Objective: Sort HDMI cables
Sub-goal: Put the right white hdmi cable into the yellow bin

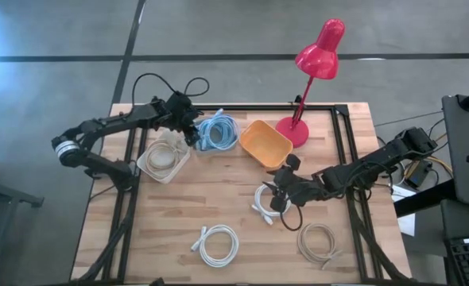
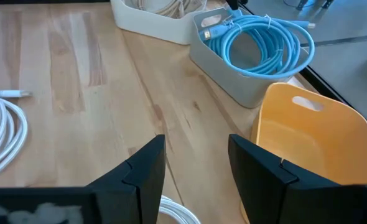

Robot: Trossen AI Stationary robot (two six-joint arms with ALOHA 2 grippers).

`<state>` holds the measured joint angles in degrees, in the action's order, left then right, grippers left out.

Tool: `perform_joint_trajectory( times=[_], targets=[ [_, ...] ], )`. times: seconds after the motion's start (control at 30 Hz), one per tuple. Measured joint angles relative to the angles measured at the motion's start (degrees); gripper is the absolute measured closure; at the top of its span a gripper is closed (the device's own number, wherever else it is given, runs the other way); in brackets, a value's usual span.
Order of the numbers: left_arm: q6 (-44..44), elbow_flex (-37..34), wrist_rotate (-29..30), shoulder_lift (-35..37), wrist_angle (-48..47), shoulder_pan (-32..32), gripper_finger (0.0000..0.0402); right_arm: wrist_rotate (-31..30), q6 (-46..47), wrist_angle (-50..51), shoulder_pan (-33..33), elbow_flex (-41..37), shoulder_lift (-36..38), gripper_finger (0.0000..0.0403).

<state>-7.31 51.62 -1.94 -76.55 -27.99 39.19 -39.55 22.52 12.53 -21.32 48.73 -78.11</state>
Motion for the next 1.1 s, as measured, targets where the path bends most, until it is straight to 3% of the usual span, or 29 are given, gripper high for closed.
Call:
perform_joint_trajectory(
  times=[0.47, 0.73, 0.97, 1.1],
  targets=[
    [0.5, 0.5, -12.1, 0.1, 7.7, -10.5, 0.0225, 3.6, 0.4, -0.6, 0.0, 0.0, -0.6, 0.0231],
    [0.5, -0.3, -12.1, 0.1, 12.0, -19.9, 0.0225, 9.2, 6.8, -2.2, -0.1, 0.0, -9.1, 0.0231],
    [0.5, -0.4, -8.3, 0.1, 12.1, -23.3, 0.0225, 27.1, 19.8, -2.0, 1.8, 0.1, -15.8, 0.0231],
    [0.5, -0.4, -7.1, 0.1, 12.1, -23.3, 0.0225, 30.6, 20.4, -2.4, 1.9, 0.5, -17.4, 0.0232]
  ],
)
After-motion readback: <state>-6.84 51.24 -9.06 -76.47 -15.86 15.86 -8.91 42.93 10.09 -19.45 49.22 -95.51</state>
